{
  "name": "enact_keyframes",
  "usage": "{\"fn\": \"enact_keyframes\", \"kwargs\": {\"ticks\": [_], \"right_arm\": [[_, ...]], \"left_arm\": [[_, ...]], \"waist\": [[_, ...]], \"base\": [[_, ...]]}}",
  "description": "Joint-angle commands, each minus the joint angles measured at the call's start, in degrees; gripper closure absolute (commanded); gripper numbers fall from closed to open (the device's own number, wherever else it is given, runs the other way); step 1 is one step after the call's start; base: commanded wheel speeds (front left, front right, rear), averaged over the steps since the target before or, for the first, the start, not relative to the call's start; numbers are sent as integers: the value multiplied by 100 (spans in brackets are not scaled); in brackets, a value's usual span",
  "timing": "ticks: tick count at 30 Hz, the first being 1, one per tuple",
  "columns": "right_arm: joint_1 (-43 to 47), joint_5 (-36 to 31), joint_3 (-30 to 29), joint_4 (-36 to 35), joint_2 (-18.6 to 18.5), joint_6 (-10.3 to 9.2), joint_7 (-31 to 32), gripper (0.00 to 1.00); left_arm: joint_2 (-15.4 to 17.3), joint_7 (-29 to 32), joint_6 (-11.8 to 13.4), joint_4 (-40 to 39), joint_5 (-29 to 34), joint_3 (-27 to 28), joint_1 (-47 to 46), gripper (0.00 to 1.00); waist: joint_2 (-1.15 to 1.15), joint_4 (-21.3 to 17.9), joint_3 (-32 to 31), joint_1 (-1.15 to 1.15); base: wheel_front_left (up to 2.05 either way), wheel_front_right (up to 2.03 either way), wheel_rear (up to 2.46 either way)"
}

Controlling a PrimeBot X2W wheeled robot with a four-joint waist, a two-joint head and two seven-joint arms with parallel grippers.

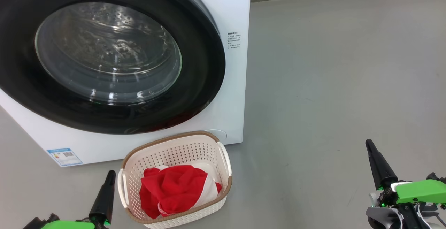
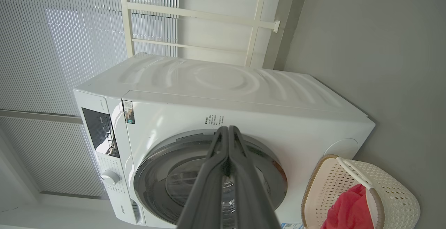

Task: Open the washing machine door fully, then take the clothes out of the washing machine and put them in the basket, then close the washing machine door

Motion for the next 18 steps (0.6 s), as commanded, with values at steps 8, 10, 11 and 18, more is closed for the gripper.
{"fn": "enact_keyframes", "kwargs": {"ticks": [8,10,11,18], "right_arm": [[-228,30,77,-142,-66,-4,35,100],[-228,30,77,-142,-66,-4,35,100],[-228,30,77,-142,-66,-4,35,100],[-228,30,77,-142,-66,-4,35,100]], "left_arm": [[119,24,-40,-152,-40,163,-232,100],[119,24,-40,-152,-40,163,-232,100],[119,24,-40,-152,-40,163,-232,100],[119,24,-40,-152,-40,163,-232,100]], "waist": [[0,0,0,0],[0,0,0,0],[0,0,0,0],[0,0,0,0]], "base": [[0,0,0],[0,0,0],[0,0,0],[0,0,0]]}}
